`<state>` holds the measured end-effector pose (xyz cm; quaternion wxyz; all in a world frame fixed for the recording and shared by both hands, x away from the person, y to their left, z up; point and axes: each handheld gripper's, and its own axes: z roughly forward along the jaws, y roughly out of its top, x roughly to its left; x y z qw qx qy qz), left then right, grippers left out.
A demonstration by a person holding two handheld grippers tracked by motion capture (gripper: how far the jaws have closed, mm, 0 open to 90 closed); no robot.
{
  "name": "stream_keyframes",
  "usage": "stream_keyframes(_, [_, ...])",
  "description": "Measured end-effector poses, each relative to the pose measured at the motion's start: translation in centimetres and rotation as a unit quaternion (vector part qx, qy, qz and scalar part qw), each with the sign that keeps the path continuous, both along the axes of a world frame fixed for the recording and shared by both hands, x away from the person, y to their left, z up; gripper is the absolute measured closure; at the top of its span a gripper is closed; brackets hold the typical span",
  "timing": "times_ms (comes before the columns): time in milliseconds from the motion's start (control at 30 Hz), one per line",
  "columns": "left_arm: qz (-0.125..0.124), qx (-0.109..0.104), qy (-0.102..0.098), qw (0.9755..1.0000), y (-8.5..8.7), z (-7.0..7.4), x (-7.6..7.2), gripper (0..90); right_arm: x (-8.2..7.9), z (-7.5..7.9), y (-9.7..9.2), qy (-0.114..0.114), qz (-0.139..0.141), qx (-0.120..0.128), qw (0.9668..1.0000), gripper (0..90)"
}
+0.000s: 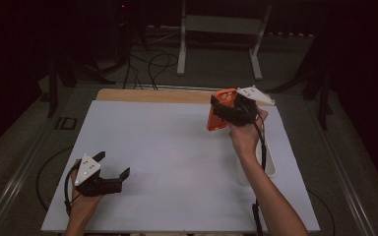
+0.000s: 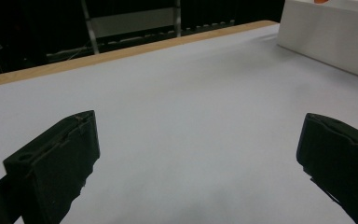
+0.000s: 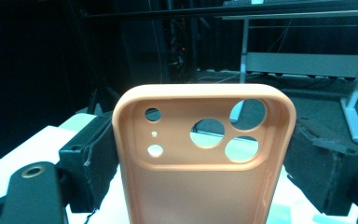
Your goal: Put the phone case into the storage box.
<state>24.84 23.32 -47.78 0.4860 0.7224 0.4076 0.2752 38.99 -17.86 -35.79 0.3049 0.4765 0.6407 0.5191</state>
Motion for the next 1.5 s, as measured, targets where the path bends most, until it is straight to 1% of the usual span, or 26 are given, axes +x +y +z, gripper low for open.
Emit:
stream_keyframes(400, [0.001, -0.002, -0.001, 1.0000, 0.2, 0.0, 0.0, 0.0, 0.4, 0.0, -0.9, -0.002, -0.016, -0.002, 0.9999, 16.6])
stream_keyframes(567, [-0.001, 0.002, 0.001, 1.0000, 0.3, 0.0, -0.1, 0.0, 0.5, 0.0, -1.2, -0.002, -0.020, -0.002, 0.9998, 16.6])
stream_keyframes(967, [-0.001, 0.004, 0.001, 1.0000, 0.2, -0.1, -0.1, 0.0, 0.9, 0.0, -2.1, -0.002, -0.036, 0.000, 0.9993, 16.6])
stream_keyframes(1500, [-0.001, 0.005, 0.002, 1.0000, 0.1, -0.2, -0.1, 0.0, 1.6, 0.4, -2.9, -0.006, -0.054, -0.004, 0.9985, 16.6])
